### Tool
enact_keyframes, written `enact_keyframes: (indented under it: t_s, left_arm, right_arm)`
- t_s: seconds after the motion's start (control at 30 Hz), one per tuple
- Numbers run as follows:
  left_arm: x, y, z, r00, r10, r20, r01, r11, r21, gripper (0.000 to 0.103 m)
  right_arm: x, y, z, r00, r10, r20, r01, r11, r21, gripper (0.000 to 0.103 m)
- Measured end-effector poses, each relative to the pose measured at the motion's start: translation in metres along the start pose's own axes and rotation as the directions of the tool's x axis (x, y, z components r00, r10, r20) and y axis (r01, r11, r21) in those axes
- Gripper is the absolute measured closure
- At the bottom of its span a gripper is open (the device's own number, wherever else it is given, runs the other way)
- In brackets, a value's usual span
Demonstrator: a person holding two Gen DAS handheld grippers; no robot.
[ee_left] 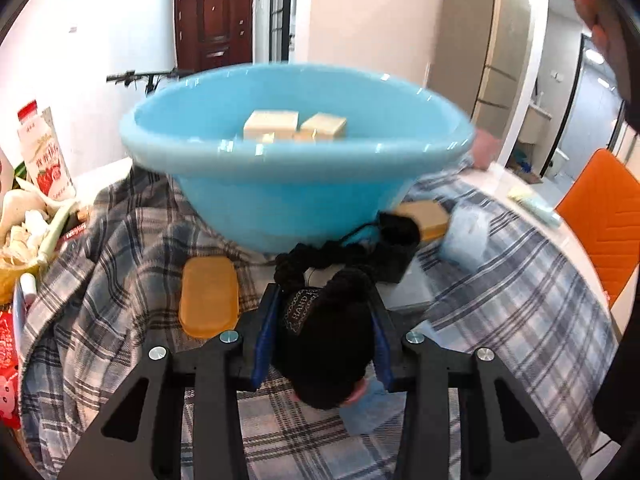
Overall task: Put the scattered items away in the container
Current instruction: 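Lower the left gripper to the table and grasp the black fabric item, then grasp the white Babycare wipes pack with the right gripper while the left holds the black item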
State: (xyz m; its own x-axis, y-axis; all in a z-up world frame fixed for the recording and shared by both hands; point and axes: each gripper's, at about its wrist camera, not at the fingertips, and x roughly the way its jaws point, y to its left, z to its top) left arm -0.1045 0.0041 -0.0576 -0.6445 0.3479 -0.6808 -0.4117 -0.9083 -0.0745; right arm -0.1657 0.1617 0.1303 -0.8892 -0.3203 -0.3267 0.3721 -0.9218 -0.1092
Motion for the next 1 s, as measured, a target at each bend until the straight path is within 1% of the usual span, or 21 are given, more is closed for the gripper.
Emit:
enact_keyframes:
  t_s: [0.1,0.17,0.23,0.3,0.37,0.5,0.57,0.63,0.7,0.77,0.9,1.0]
  left_arm:
    - [-0.016,0.002,0.003,0.999,-0.018,0.046,0.018,1.000,-0.009,0.064]
    - [-0.023,0.005,0.006,0.998,-0.029,0.064,0.030,0.999,-0.025,0.064]
    - [-0.031,0.008,0.007,0.996,-0.047,0.078,0.050,0.998,-0.040,0.064]
    - [-0.039,0.008,0.008,0.993,-0.061,0.097,0.066,0.997,-0.041,0.064]
    - [-0.048,0.006,0.010,0.991,-0.062,0.121,0.067,0.997,-0.034,0.064]
    - [-0.060,0.003,0.010,0.987,-0.071,0.145,0.073,0.997,-0.010,0.064]
    - [-0.066,0.004,0.010,0.985,-0.071,0.159,0.073,0.997,-0.010,0.064]
    - [-0.073,0.006,0.011,0.980,-0.088,0.179,0.093,0.996,-0.017,0.064]
    - [-0.081,0.009,0.011,0.973,-0.108,0.203,0.116,0.993,-0.028,0.064]
    - [-0.086,0.014,0.011,0.968,-0.117,0.223,0.129,0.991,-0.044,0.064]
    - [-0.091,0.021,0.012,0.963,-0.119,0.242,0.140,0.988,-0.072,0.064]
    - [-0.093,0.025,0.012,0.959,-0.118,0.257,0.144,0.986,-0.084,0.064]
  right_arm:
    - [-0.017,0.009,0.005,0.999,-0.001,0.032,0.002,1.000,-0.029,0.000]
    - [-0.030,0.010,0.005,0.999,0.005,0.046,-0.004,1.000,-0.018,0.000]
    - [-0.044,0.009,0.003,0.998,-0.009,0.069,0.009,1.000,0.003,0.000]
    - [-0.058,0.010,-0.001,0.997,-0.032,0.065,0.032,0.999,-0.003,0.000]
    - [-0.071,0.014,-0.010,0.998,-0.044,0.048,0.046,0.998,-0.032,0.000]
    - [-0.086,0.020,-0.048,0.997,-0.062,-0.044,0.059,0.997,-0.056,0.000]
    - [-0.084,0.020,-0.072,0.992,-0.072,-0.104,0.067,0.996,-0.052,0.000]
    - [-0.076,0.016,-0.097,0.983,-0.064,-0.174,0.062,0.998,-0.021,0.000]
    - [-0.067,0.014,-0.123,0.969,-0.048,-0.243,0.051,0.999,0.006,0.000]
    - [-0.058,0.013,-0.142,0.956,-0.041,-0.292,0.046,0.999,0.010,0.000]
    - [-0.028,0.009,-0.171,0.923,-0.053,-0.382,0.037,0.998,-0.049,0.000]
    - [-0.003,0.006,-0.187,0.900,-0.036,-0.434,-0.008,0.995,-0.100,0.000]
